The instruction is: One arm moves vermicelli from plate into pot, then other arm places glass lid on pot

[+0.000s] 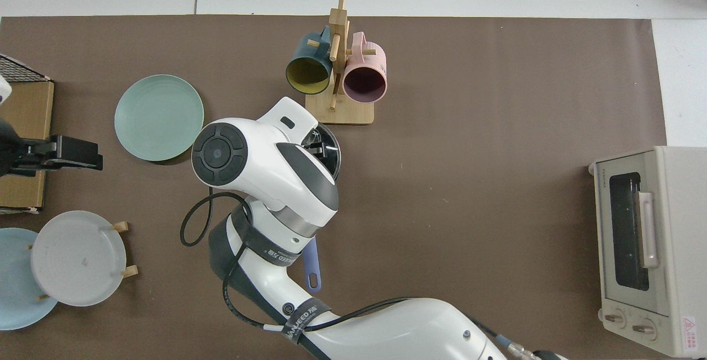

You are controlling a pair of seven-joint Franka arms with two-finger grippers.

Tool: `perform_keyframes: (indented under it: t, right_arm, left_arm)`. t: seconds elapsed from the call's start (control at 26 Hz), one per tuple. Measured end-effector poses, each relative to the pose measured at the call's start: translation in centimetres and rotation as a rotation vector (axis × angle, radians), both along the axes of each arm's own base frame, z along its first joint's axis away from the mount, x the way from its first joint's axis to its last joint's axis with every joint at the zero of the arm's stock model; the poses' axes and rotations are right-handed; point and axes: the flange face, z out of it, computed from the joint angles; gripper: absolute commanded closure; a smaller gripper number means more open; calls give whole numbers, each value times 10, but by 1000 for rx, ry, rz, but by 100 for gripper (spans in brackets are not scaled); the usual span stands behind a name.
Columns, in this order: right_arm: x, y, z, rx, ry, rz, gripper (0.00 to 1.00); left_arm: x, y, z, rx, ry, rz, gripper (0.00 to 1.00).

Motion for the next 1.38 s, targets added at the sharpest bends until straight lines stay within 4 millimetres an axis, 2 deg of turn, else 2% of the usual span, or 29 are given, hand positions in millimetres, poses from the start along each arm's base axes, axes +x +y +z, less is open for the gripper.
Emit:
perform_keyframes:
  t: [0.46, 0.58, 0.61, 0.65, 0.69, 0.77, 0.96, 1.38]
  right_arm:
    - [1, -3, 8, 0, -3, -5, 0]
    - [2, -4, 10, 3, -7, -8, 9]
    - [4, -6, 11, 4, -9, -10, 15]
    - [6, -7, 12, 8, -13, -13, 28]
    - [8, -9, 13, 12, -17, -15, 46]
    - [14, -14, 15, 26, -32, -21, 100]
    - [27, -20, 22, 79, -71, -29, 100]
    - [37, -18, 31, 147, -138, -19, 100]
  left_arm:
    - [0, 0, 0, 0, 0, 0, 0]
    - [0, 0, 0, 0, 0, 0, 0]
    - [0, 0, 0, 0, 0, 0, 0]
    - [0, 0, 0, 0, 0, 0, 0]
    - [0, 0, 0, 0, 0, 0, 0]
    - [0, 0, 0, 0, 0, 0, 0]
    - [0, 0, 0, 0, 0, 0, 0]
    - [0, 0, 0, 0, 0, 0, 0]
